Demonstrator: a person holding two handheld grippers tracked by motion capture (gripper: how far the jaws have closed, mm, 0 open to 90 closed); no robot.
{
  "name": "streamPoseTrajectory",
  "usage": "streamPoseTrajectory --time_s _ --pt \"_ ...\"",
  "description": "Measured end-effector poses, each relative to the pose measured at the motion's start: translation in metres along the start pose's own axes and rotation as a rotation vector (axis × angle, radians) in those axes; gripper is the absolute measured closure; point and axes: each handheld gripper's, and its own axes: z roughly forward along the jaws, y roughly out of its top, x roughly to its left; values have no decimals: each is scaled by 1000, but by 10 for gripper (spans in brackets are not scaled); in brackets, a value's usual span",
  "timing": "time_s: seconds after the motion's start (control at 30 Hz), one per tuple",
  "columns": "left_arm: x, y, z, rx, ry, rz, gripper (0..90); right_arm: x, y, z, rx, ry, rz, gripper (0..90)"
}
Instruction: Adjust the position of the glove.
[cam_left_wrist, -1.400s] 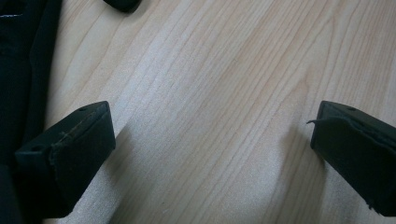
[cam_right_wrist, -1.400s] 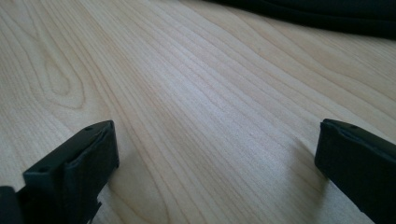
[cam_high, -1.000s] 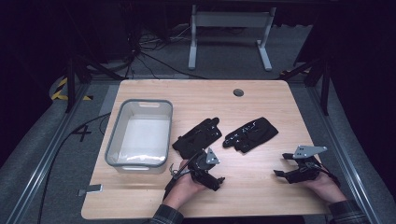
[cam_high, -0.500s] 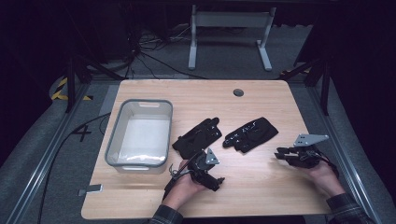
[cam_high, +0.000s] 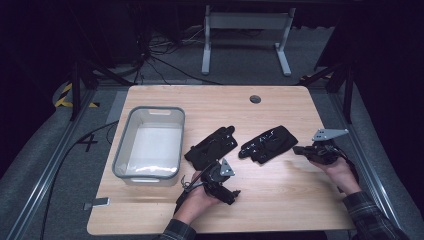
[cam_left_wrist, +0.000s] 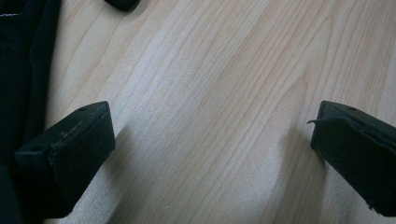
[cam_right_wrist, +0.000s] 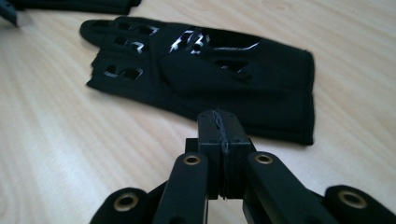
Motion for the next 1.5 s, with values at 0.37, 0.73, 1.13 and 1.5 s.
streamPoseTrajectory --time_s 0.37,0.73,1.13,1.5 --pt "1 0 0 1 -5 4 1 -27 11 19 4 -48 12 899" --pt "1 0 0 2 -5 4 1 -44 8 35 69 -88 27 898" --pt "1 0 0 2 -4 4 2 -42 0 32 113 -90 9 900" --pt "1 0 0 0 -5 2 3 -32 -15 12 137 -46 6 900"
